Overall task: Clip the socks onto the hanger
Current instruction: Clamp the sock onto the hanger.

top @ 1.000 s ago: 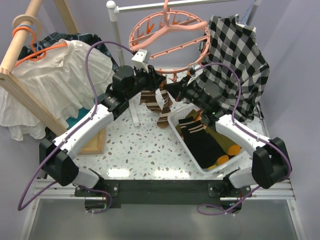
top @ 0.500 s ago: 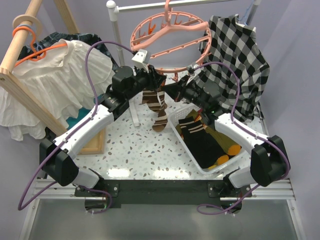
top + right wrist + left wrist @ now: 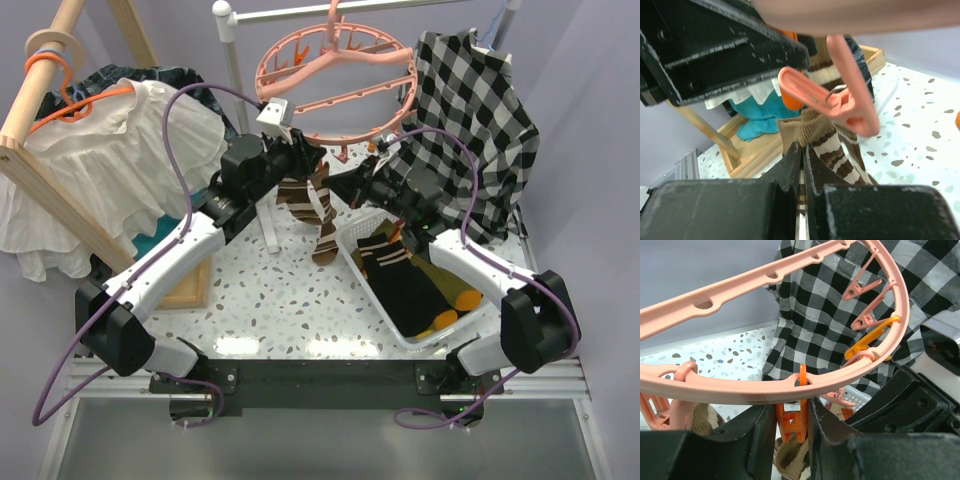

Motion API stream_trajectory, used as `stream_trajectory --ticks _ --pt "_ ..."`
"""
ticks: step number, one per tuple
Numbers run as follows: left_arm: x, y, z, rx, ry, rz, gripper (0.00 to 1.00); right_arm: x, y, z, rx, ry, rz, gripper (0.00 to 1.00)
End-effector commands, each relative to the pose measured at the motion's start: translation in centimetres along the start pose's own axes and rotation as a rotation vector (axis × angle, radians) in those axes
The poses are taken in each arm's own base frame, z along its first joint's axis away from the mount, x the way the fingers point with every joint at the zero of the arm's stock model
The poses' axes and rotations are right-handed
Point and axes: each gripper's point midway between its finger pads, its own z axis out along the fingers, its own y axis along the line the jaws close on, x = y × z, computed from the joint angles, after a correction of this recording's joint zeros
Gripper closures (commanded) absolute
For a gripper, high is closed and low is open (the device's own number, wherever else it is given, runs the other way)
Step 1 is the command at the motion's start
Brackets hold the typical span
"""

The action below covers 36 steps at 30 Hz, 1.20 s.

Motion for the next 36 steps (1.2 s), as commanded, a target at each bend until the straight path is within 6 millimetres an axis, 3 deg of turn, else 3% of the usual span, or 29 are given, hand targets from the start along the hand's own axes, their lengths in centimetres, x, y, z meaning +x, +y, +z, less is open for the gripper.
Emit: stream_trajectory --ticks 1,22,36 --pt "-2.5 0.0 -1.0 -0.022 -0.077 -0.012 1.00 -2.8 2.1 -0.6 -0.076 -0.078 -0.043 1.00" --pt "-1.0 -1.9 -0.6 0.089 -0.030 -0.056 0.98 -3.8 2.3 -0.5 -0.093 -0.103 -0.045 1.00" --pt "-0.5 -1.3 -0.3 0.066 -0.027 -0.053 0.95 -4.6 3.1 -0.7 -0.124 -0.123 -0.058 1.00"
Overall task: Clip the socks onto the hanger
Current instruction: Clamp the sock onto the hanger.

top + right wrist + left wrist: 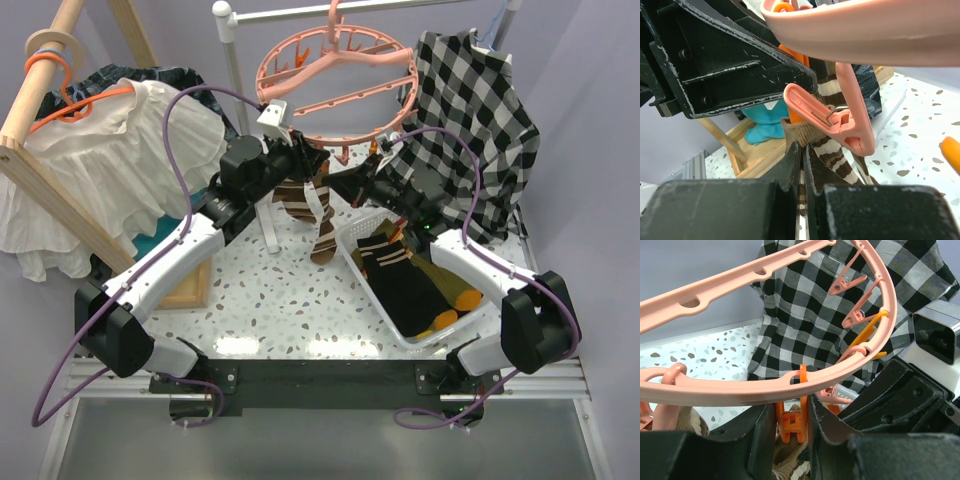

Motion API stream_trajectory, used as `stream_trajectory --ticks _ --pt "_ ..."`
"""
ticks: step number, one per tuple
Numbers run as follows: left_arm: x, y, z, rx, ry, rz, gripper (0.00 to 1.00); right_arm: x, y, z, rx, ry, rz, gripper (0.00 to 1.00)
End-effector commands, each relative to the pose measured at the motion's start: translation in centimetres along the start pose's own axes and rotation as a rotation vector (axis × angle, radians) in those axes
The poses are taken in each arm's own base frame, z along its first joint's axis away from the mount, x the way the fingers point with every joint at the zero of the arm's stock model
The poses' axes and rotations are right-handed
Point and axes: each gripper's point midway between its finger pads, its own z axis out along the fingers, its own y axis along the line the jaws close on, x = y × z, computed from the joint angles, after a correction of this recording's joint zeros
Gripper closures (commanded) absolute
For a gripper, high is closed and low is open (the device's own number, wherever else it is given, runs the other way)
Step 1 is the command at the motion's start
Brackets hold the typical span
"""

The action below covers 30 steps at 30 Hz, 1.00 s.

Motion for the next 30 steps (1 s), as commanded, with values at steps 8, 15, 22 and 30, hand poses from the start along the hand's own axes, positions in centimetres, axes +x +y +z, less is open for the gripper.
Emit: stream_trajectory --ticks 8,15,22,30 --pt "-0.7 -0.1 0.0 0.009 -0.030 -0.002 0.94 -4.3 2.3 -0.4 -0.074 -0.112 -0.062 1.00" --pt "-0.8 -0.7 -0.3 0.030 -0.027 -0.009 0.94 -5.0 0.8 -0.7 -0.028 -0.135 -0.060 1.00" --pt "-0.8 -0.8 -0.3 0.037 -0.023 -0.018 0.92 -5.6 0.9 -0.6 -0.043 -0.139 -0.074 1.00" --pt "-0.9 -0.4 -0.2 0.012 -0.028 -0.037 0.91 -5.7 1.4 -0.6 -0.068 -0.142 -0.057 1.00"
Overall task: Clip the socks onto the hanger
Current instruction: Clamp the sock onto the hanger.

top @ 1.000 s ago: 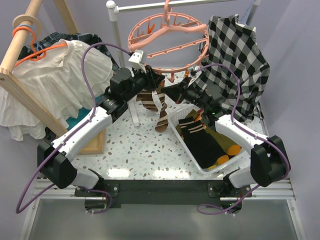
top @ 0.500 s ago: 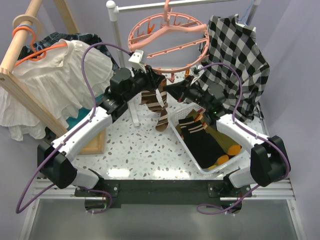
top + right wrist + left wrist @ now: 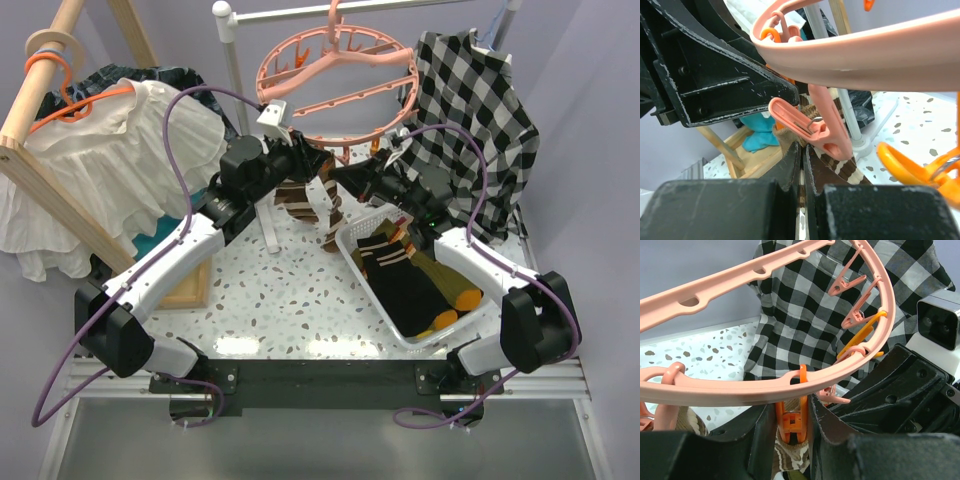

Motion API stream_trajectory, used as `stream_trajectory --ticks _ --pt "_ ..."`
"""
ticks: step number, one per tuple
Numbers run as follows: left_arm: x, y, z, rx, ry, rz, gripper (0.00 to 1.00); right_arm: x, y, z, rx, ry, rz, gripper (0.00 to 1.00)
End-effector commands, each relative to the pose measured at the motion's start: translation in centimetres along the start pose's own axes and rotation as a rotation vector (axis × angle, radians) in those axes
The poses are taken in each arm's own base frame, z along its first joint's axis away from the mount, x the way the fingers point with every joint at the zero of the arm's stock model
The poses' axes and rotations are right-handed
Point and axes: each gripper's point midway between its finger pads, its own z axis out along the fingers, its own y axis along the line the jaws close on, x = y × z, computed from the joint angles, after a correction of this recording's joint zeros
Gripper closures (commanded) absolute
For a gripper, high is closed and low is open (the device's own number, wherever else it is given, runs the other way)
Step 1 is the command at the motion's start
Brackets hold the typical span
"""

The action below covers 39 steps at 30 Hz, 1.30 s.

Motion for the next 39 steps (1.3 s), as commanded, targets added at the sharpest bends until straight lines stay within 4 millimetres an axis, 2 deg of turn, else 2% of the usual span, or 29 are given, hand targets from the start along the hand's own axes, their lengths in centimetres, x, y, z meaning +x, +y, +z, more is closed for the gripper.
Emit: stream_trajectory --ticks 1,10,16,22,39 --pt "-0.9 -0.3 -0.2 0.006 -0.030 -0.023 0.91 -4.0 2.4 0.2 -0.079 -0.102 -0.047 1.00" --pt "-0.8 0.4 -0.2 -0.036 -0.026 -0.035 0.89 -4.0 2.2 0.1 -0.071 -0.116 -0.036 1.00" --pt "-2.1 0.5 -0.9 -0.061 -0.056 -0.018 0.89 -2.9 0.7 -0.4 0.000 -0.073 -0.070 1.00" --pt "-3.2 0.2 -1.5 -0.063 -0.086 -0.009 0.89 -2.7 0.6 -0.5 0.007 -0.071 -0.071 1.00" --pt "-1.7 1.3 -0.8 -0.095 -0.055 -0.019 0.87 -3.9 1.5 -0.5 -0.040 -0.105 -0.054 1.00"
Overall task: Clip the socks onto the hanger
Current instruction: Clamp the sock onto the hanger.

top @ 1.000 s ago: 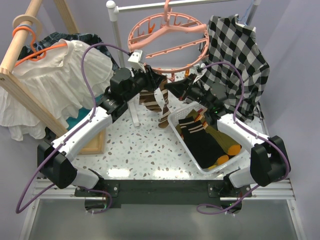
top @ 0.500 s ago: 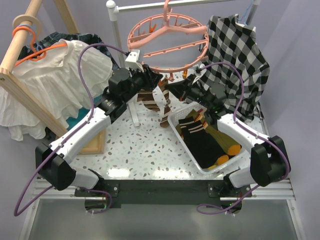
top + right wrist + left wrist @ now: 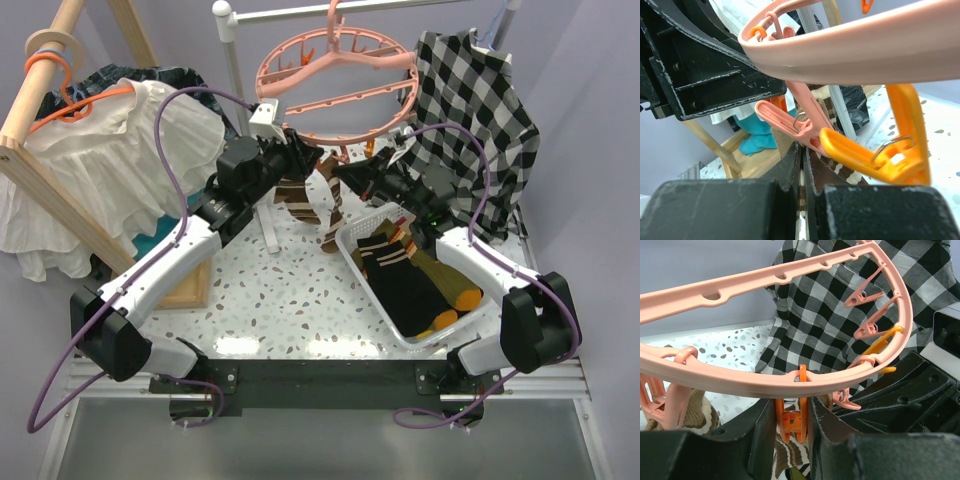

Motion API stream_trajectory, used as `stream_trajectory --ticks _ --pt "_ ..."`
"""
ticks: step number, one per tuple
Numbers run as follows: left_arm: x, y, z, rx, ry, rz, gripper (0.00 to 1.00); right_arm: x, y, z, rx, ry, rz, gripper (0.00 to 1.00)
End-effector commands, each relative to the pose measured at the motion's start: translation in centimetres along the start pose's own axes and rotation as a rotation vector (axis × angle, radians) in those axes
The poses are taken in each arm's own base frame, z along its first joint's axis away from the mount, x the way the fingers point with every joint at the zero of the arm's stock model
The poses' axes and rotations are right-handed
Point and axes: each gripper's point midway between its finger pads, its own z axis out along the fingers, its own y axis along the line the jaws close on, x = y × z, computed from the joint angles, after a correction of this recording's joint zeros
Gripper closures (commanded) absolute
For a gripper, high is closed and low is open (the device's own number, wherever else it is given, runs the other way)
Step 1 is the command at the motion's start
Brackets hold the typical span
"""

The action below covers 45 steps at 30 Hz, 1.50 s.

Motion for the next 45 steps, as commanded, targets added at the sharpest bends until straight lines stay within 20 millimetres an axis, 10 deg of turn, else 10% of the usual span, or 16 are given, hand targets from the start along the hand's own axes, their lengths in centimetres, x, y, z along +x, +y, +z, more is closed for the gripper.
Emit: stream_trajectory --ticks 1,45 --pt "-0.7 0.1 0.0 -0.007 -0.024 0.000 0.87 -3.4 2.2 -0.2 -0.060 -0.091 -0.049 1.00" --pt "-2.0 -1.6 -0.2 0.045 -0.052 -0.125 0.88 -1.2 2.0 0.5 -0.090 -0.072 0.020 1.00"
